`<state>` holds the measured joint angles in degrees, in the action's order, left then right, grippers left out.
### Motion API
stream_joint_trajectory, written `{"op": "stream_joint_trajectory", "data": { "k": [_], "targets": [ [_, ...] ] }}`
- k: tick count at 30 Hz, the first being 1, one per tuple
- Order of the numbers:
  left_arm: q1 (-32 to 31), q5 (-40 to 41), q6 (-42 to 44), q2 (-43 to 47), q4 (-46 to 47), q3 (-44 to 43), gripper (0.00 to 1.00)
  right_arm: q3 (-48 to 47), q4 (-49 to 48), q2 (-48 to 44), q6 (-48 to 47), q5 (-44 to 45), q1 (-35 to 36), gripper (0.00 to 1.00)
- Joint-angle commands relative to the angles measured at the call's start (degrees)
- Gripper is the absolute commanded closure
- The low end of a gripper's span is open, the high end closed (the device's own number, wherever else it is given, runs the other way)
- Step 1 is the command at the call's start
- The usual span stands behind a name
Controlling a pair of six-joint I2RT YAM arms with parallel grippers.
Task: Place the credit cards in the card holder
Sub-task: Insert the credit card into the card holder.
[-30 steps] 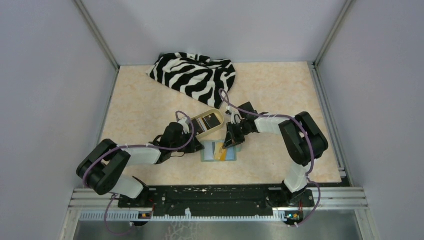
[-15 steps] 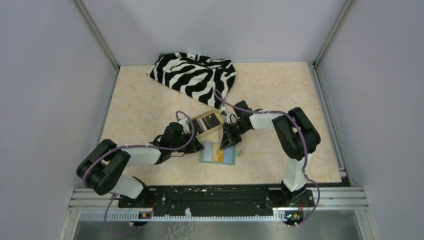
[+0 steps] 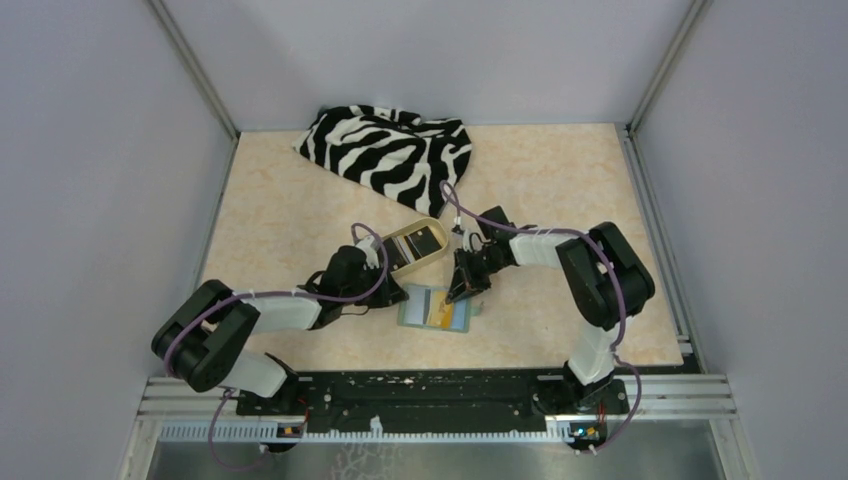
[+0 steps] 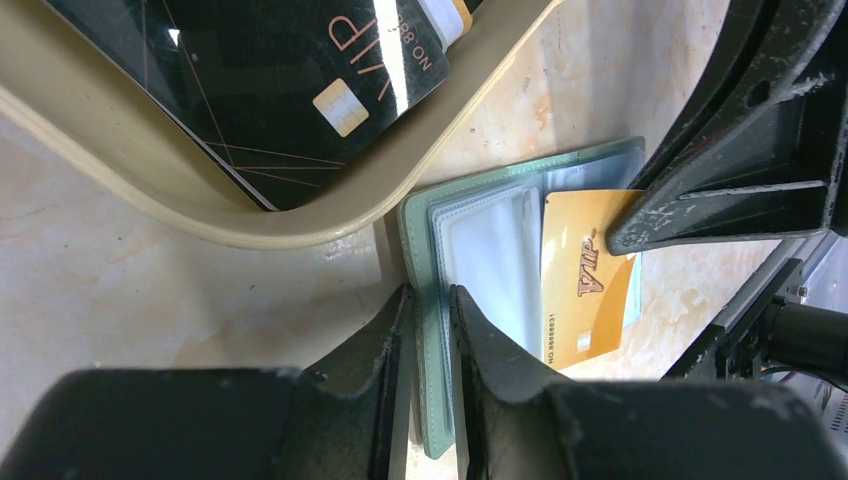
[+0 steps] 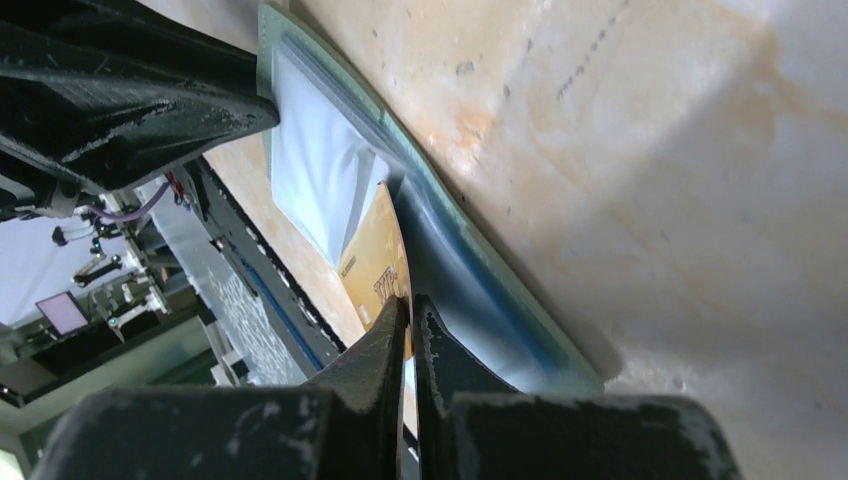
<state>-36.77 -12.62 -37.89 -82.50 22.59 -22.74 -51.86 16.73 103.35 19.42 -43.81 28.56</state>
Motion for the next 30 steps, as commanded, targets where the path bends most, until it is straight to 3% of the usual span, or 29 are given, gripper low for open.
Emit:
{"op": "stream_joint_trajectory", "data": {
  "k": [1,17,30],
  "targets": [
    [-0.50,0.15,0.22,0.19,-1.32,0.62,0.75,2.48,-1.08,-2.79,0.33,3.50,0.06,1.00],
    [-0.49,-0.82,0.97,0.38,-1.40,-0.02,0.76,-2.38,1.16,3.80,-0.17,2.50,1.61,1.00],
    [-0.50,-1.22,0.61,0.74,-1.07,-0.20,0.75,1.72,-4.00,-9.89,-1.00,4.05,-4.12,1.00]
  ]
}}
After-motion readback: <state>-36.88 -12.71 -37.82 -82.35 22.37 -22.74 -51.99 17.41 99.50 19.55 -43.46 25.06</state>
